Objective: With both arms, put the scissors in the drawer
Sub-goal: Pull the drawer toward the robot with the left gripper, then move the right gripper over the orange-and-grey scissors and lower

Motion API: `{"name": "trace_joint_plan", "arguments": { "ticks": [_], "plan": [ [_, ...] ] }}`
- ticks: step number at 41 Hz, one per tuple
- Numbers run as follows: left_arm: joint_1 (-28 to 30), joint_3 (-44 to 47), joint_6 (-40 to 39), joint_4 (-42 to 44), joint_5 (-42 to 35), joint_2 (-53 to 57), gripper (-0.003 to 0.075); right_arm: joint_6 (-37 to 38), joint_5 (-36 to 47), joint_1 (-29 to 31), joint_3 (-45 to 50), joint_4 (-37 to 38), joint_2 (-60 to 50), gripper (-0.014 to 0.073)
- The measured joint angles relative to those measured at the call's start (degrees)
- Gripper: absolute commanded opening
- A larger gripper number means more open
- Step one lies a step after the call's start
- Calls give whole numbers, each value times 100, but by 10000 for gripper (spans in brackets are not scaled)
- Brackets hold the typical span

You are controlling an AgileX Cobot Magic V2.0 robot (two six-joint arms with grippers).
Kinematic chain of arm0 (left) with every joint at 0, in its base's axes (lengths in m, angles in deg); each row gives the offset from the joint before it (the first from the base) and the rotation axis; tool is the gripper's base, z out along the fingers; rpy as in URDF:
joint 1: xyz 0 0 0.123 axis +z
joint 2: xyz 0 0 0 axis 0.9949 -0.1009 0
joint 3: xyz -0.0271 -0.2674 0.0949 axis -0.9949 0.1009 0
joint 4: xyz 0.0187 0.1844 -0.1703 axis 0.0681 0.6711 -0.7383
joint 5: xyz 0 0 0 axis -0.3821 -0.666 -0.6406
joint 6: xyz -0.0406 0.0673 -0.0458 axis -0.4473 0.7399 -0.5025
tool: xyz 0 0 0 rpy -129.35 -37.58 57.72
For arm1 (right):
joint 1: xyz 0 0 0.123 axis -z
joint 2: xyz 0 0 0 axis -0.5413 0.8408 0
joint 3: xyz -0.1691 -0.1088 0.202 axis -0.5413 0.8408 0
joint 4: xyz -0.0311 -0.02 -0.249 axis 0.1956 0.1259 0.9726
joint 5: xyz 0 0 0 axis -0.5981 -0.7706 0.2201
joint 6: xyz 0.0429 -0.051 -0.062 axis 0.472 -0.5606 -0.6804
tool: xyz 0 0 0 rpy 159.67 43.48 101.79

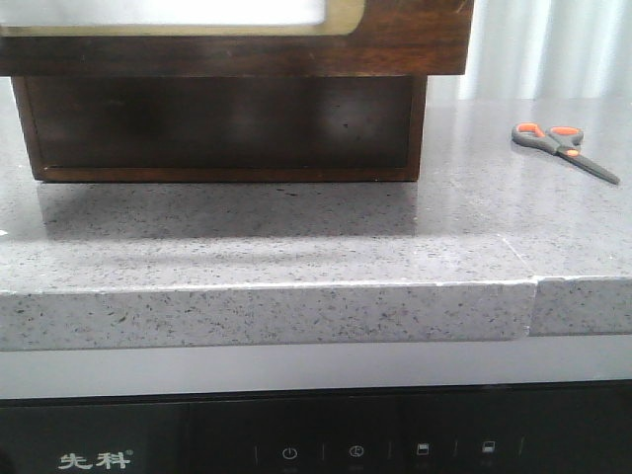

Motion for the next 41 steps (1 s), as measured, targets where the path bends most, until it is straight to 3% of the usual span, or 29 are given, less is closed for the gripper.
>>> {"name": "trace_joint_plan", "arguments": {
  "ticks": [6,19,25,34,41],
  "plan": [
    [0,-559,-575,1185,-97,518,564,0,0,0,0,0,0,591],
    [0,-2412,-2281,5245,-260,756,564,0,0,0,0,0,0,591],
    [-167,-2792,-2599,6168,-298,756,564,0,0,0,0,0,0,591],
    [-1566,-2870,-2661,6677,-481,756,564,0,0,0,0,0,38,591],
    [-2842,-2870,-3053,7639,-520,756,564,10,48,0,0,0,318,591]
  ]
}}
